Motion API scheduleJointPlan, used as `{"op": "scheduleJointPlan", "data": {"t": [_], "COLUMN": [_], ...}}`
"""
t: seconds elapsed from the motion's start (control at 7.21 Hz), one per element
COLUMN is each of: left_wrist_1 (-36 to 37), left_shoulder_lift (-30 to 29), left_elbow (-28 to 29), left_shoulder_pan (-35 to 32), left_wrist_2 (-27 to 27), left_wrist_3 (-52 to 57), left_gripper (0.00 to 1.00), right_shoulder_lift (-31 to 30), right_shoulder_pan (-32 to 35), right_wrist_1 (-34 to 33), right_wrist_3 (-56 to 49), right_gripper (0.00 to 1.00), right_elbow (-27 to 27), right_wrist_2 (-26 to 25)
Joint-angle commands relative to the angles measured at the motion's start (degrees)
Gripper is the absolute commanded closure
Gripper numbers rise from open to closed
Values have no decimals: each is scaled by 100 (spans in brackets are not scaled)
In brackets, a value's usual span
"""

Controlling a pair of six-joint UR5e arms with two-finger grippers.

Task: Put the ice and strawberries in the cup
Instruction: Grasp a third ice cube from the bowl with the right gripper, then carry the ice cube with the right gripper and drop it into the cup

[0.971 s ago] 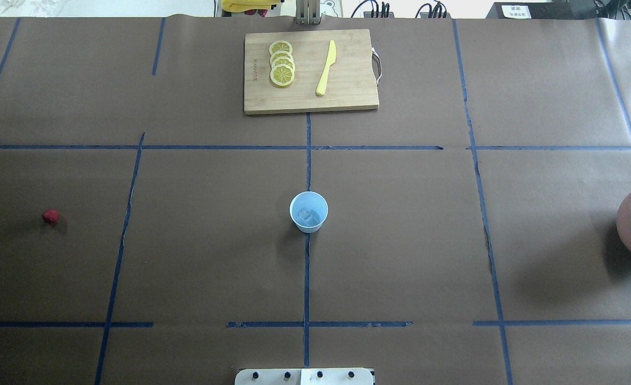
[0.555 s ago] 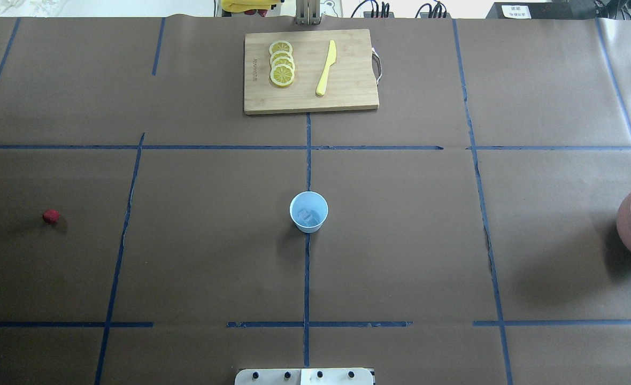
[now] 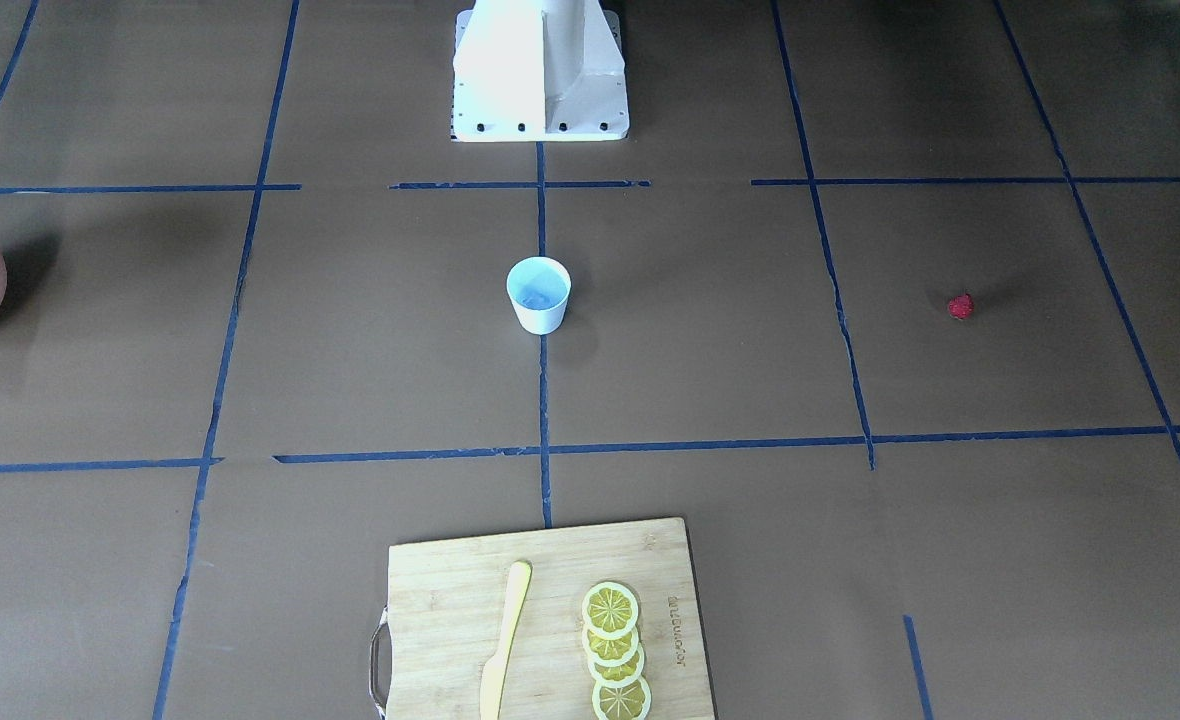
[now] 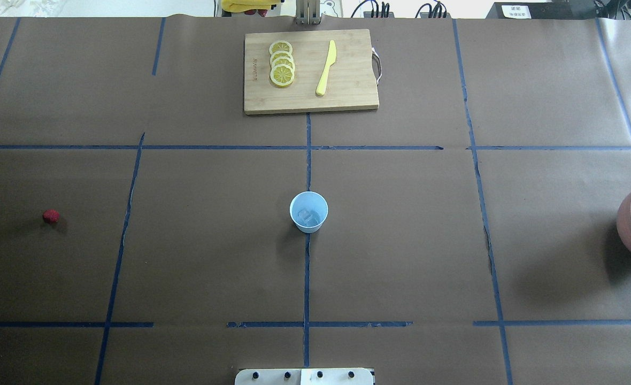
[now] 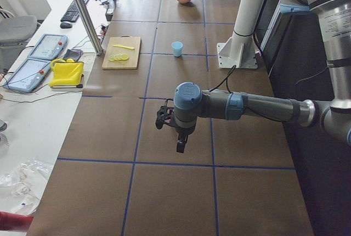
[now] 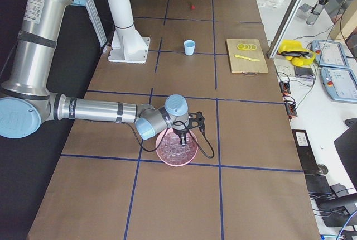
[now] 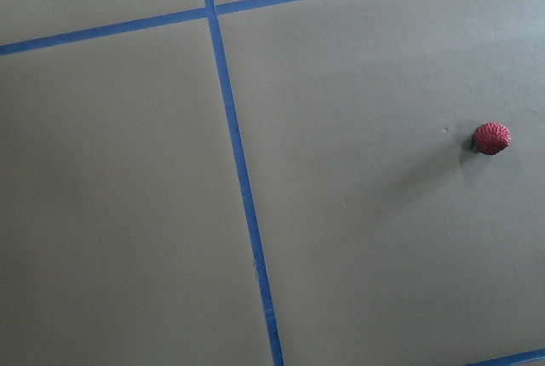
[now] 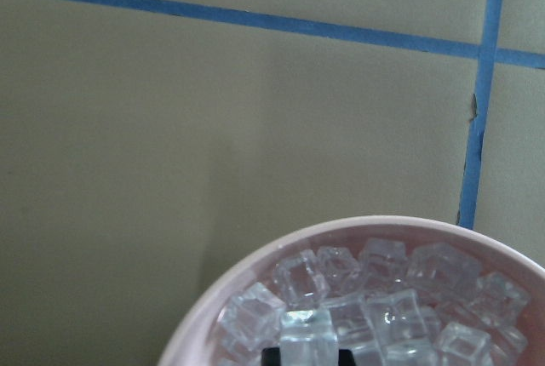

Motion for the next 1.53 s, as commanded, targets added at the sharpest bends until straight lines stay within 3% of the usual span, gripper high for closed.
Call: {"op": "scheduleJointPlan", "data": {"t": [0.0,0.28,0.56,0.69,0.83,0.97,1.25,1.39], "left_wrist_1": [0,9,9,17,18,18,18,18], "left_shoulder_lift": [0,0,0,0,0,0,0,0], "left_elbow": [8,34,60,60,69,69,78,78], "left_shoulder_pan": [0,0,0,0,0,0,0,0], "left_wrist_2": [-1,-1,-1,-1,-1,-1,-1,-1], "left_wrist_3": [0,0,0,0,0,0,0,0], "left_gripper": [0,0,0,0,0,0,0,0], "right_shoulder_lift": [466,1255,2073,2713,3677,4513,5640,5733], "right_shoulder_pan": [-182,-971,-2190,-2875,-3569,-4020,-4436,-4473], "right_wrist_1": [-1125,-1246,-1281,-1708,-2573,-3113,-3127,-3110], "right_wrist_3": [1069,3042,4740,5428,5931,6458,7094,7148], "right_gripper": [100,100,100,100,100,100,100,100], "right_elbow": [1073,1411,1535,1526,1447,1168,47,-55], "right_wrist_2": [29,-198,-1109,-1645,-2276,-2779,-3282,-3346]}}
